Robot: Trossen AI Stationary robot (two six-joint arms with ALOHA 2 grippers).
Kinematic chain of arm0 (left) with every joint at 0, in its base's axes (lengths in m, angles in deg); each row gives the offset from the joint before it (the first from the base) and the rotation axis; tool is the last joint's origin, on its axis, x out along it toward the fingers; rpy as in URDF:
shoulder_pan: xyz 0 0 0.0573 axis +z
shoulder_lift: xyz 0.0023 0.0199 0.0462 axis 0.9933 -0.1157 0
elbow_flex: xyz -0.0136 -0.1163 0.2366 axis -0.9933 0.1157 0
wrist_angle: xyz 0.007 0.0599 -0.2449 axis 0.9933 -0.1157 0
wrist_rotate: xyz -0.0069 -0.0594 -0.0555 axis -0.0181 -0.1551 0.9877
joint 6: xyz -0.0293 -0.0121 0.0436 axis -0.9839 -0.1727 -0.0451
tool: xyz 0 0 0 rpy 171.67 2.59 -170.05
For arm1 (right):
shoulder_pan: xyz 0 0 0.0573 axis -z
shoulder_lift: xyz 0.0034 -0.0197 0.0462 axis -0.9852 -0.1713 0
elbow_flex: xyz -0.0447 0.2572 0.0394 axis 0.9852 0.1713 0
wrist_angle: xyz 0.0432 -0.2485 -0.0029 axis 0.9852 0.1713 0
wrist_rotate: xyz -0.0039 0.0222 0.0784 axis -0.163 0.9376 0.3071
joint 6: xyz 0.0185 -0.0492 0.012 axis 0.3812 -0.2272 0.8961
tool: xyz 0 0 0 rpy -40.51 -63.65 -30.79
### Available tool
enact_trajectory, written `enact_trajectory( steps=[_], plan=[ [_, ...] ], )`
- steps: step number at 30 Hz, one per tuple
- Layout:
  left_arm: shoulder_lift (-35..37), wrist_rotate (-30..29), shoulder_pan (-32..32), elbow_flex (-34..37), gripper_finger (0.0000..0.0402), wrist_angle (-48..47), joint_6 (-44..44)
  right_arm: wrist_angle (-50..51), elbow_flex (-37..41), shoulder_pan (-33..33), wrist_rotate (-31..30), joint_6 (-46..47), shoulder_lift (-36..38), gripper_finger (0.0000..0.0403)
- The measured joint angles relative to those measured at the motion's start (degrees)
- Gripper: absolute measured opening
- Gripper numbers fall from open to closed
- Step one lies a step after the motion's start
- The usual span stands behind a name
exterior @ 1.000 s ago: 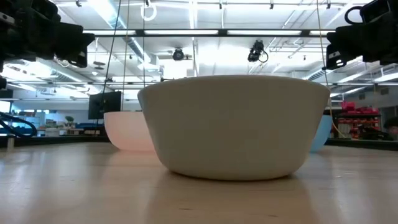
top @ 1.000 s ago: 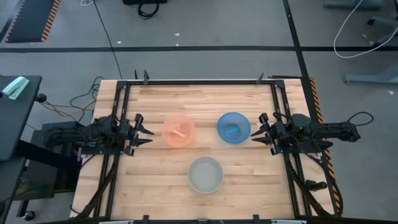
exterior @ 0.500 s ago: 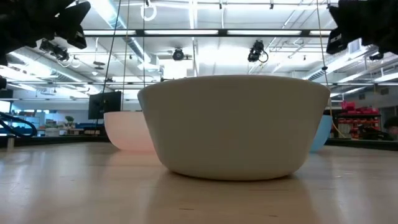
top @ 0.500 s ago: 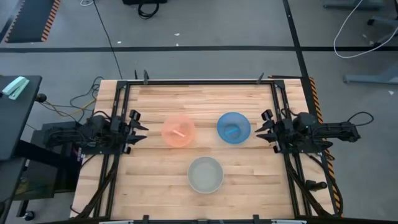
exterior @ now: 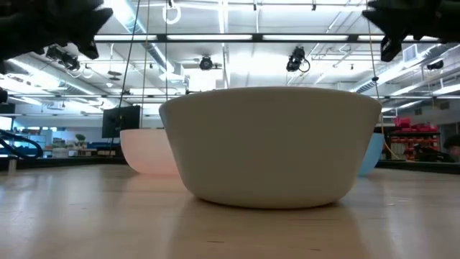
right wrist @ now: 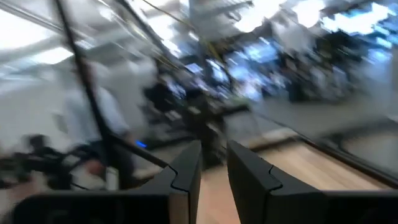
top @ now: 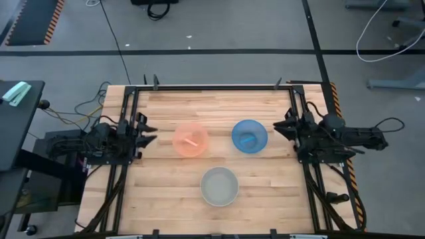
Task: Nest bowls inside each other
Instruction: Stack the gray bowl on top of the blue bowl
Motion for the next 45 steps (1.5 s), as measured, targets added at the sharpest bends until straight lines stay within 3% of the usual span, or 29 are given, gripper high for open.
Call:
enact_trajectory(
  steps=[7, 13, 23, 30, 38, 45],
  plan=[
    [0.0, -12.15, 0.0, 0.0, 0.0131, -1.52, -2.04, 13.62, -10.42, 0.0, -8.61, 1.1, -10.66, 0.0083],
    [-0.02, -14.59, 0.0, 0.0, 0.0126, -5.48, -4.43, 24.39, -18.69, 0.0, -13.07, 7.26, -21.07, 0.0083],
    [-0.02, -15.15, 0.0, 0.0, 0.0124, -11.15, -7.12, 42.03, -30.08, 0.0, -12.77, 20.22, -36.16, 0.0083],
    [-0.02, -22.23, 0.0, 0.0, 0.0123, -16.02, -7.12, 51.37, -35.62, -1.04, -7.61, 30.37, -43.95, 0.0083],
    [-0.02, -32.32, 0.02, -0.07, 0.0141, -19.13, -7.12, 51.26, -36.64, -6.75, -1.87, 35.11, -50.67, 0.0083],
    [-0.04, -33.98, 0.01, -2.21, 0.0147, -24.27, -7.56, 46.7, -36.66, -14.51, -1.64, 39.07, -57.19, 0.0083]
  ],
)
